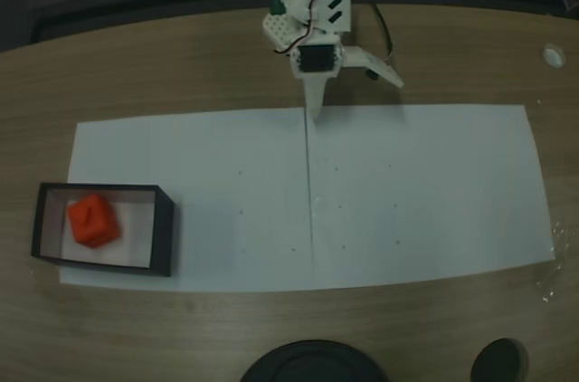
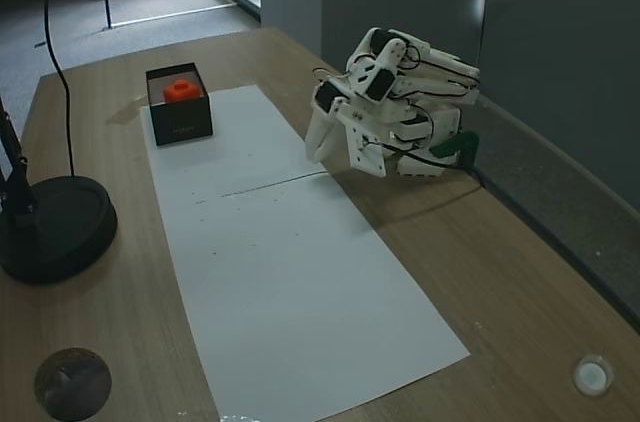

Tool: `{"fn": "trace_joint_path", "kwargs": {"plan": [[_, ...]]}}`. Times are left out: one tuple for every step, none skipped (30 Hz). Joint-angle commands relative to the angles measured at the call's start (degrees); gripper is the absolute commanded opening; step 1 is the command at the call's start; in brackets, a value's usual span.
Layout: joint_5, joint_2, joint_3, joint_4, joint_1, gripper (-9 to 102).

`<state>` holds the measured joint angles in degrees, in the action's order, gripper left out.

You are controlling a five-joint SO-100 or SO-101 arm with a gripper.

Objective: Grab a orange square and put it in the box.

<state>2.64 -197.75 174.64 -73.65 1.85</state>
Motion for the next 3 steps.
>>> {"fn": "trace_joint_path", "kwargs": {"plan": [[-0.79,-1.41,-2.72,-0.44,0.18,0],[-0.53,-1.41,-2.72,-0.44,0.09,0],[-0.53,-1.41,-2.72,-0.44,0.09,0]]}}
